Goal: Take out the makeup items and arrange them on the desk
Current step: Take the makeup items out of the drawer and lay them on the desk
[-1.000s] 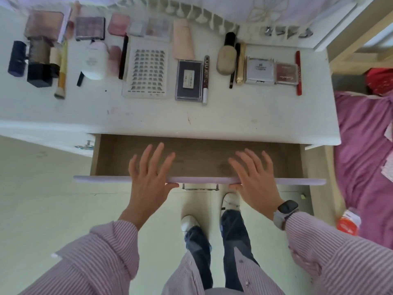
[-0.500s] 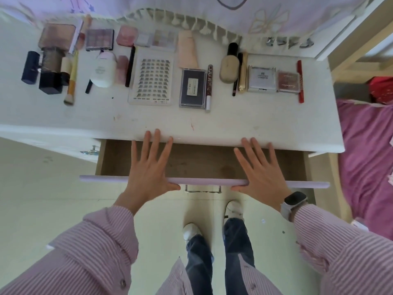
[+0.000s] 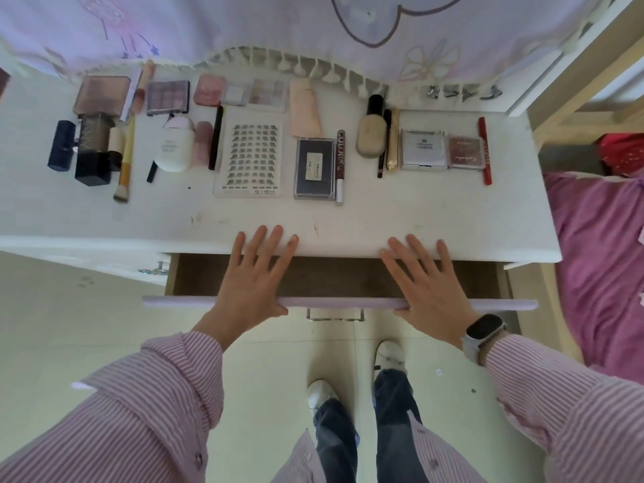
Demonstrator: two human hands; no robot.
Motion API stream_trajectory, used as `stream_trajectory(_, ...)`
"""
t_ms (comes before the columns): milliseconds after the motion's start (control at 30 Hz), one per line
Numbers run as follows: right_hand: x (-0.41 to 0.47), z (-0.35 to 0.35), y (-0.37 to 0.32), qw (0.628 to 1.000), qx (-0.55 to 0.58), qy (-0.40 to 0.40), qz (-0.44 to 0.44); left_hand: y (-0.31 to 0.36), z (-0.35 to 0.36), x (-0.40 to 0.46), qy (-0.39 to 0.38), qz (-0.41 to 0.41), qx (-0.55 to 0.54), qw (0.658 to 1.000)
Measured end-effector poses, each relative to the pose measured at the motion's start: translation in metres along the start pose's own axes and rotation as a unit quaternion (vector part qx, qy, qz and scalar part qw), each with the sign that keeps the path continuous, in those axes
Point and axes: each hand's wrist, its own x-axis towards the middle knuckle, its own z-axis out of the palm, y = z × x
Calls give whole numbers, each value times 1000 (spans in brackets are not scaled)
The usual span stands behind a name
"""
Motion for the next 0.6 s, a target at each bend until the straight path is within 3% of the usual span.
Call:
stream_trajectory(167,22,0,-2,994,19,83,65,0,-4,19,88,-35,-25,995)
stream_trajectory(600,31,22,2,973,25,220,63,9,20,31,206,-94,-61,972)
